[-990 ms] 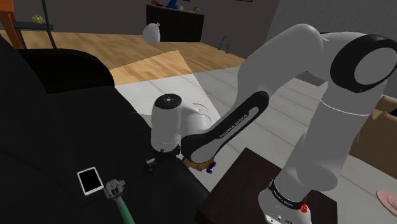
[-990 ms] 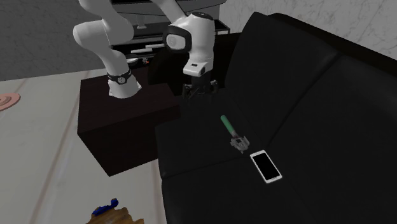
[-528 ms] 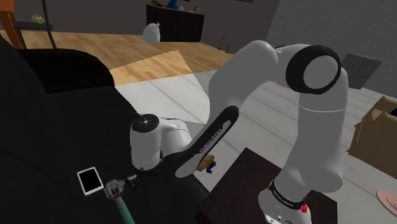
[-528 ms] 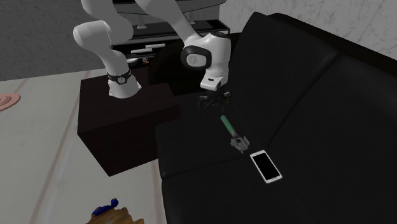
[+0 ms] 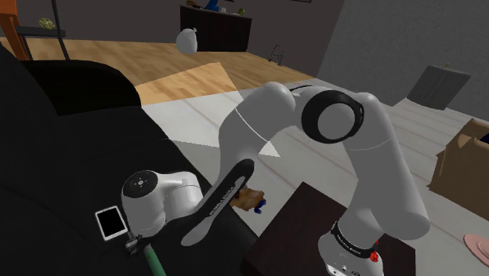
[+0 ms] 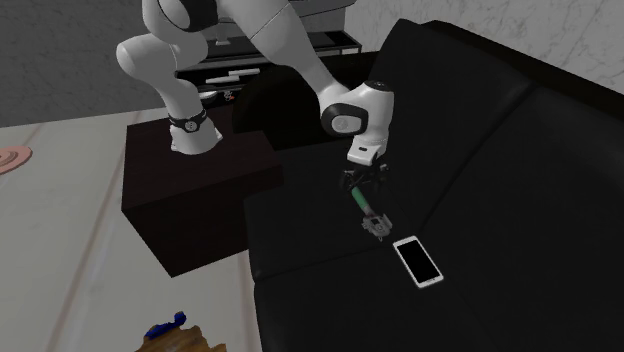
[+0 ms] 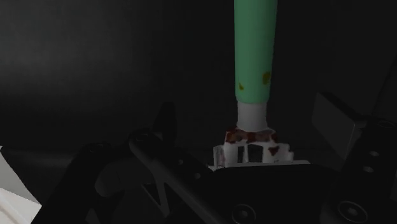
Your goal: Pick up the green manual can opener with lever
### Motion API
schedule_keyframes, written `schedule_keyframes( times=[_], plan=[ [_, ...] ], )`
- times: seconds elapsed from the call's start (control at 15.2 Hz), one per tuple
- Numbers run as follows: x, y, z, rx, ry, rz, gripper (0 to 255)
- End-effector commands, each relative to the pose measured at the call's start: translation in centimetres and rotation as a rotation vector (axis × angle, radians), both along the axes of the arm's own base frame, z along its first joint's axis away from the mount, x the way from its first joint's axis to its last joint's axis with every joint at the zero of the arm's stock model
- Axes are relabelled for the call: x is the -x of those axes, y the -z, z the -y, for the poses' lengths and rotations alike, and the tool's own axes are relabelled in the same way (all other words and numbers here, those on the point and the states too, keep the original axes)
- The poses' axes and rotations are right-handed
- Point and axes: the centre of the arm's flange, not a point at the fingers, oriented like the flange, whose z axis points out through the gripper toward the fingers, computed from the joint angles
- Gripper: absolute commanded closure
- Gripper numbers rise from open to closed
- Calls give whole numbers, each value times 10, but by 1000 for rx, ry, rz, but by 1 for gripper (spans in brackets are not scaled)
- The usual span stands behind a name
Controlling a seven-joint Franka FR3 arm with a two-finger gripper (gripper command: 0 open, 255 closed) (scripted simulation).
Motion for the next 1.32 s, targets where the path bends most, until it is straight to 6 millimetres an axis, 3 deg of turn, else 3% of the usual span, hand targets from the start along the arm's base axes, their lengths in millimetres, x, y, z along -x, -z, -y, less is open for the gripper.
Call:
schedule_keyframes(
  times=[0.0,0.59,0.66,1.25],
  plan=[
    [-6,15,-12,-1,5,2,0],
    [-6,55,-12,-1,5,2,0],
    [-7,55,-12,-1,5,2,255],
    [-6,55,-12,-1,5,2,255]
  ],
)
